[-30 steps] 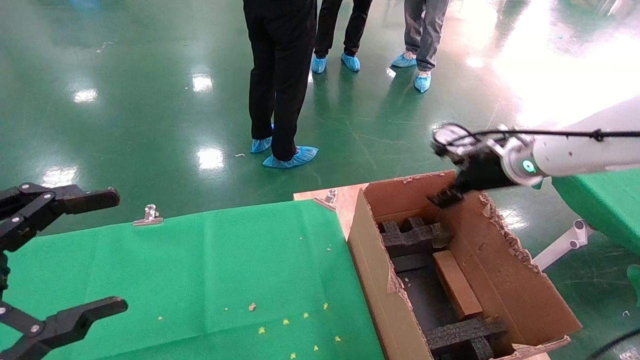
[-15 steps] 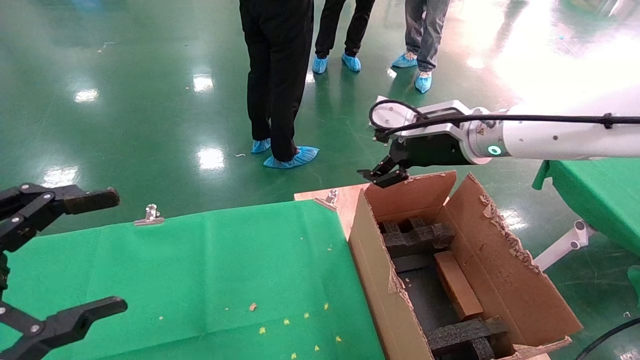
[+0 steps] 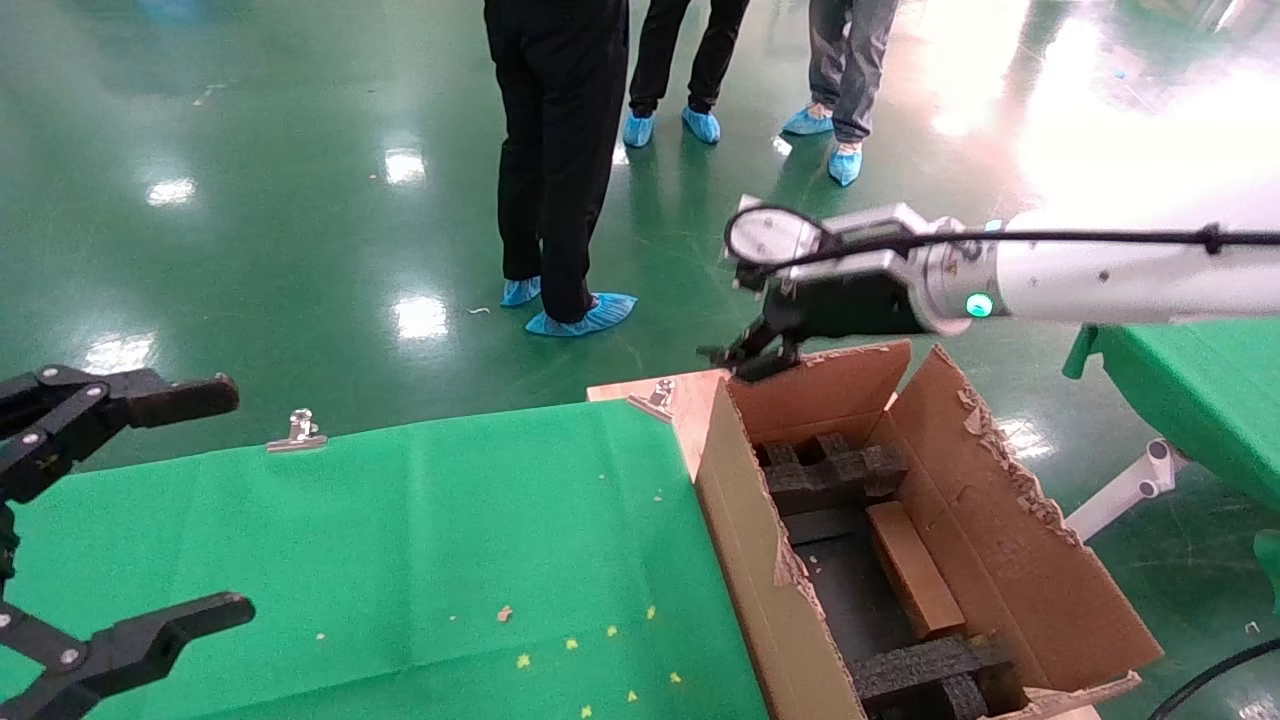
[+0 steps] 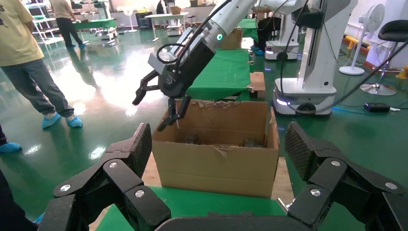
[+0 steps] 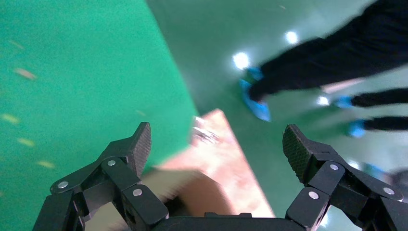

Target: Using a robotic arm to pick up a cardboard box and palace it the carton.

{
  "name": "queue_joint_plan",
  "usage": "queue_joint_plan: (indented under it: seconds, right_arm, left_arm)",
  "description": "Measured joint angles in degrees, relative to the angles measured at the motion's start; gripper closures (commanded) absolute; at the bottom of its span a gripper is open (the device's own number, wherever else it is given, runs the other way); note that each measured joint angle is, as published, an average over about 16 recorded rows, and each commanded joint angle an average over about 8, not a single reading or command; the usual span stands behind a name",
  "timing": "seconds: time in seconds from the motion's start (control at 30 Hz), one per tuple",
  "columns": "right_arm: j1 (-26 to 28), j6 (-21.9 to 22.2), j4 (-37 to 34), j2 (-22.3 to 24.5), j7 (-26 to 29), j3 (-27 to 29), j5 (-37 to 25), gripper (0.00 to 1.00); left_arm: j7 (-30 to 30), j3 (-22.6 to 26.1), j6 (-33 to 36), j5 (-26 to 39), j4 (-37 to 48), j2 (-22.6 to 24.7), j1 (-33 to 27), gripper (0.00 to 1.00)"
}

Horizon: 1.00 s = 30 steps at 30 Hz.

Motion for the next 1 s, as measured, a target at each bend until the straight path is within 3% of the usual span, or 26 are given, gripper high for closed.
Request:
queue_joint_plan:
  seconds: [1.0]
  right_arm:
    - [-29.65, -26.71, 2.24, 0.37, -9.61, 45.74, 15.59, 0.0]
  left_arm:
    - [0.01, 0.01, 0.0, -0.01, 0.0, 0.0, -0.01, 0.0]
